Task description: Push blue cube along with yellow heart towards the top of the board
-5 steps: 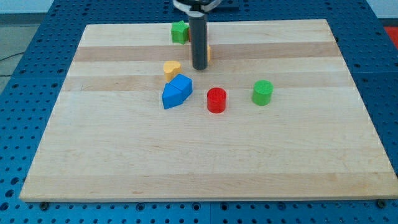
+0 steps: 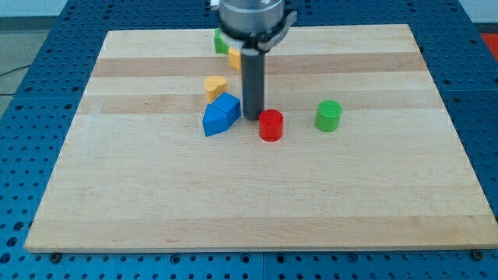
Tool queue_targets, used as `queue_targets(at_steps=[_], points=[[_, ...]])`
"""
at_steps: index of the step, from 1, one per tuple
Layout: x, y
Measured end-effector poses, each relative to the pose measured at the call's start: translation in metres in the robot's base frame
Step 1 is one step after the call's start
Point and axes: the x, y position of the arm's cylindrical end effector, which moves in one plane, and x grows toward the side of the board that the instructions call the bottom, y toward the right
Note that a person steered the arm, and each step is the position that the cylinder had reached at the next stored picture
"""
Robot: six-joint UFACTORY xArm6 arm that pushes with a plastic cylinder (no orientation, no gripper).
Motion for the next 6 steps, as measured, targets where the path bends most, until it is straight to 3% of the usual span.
queue_targets(at_steps=[1, 3, 6], points=[[-0.002, -0.041], [-0.049, -0.056], [-0.066, -0.102]])
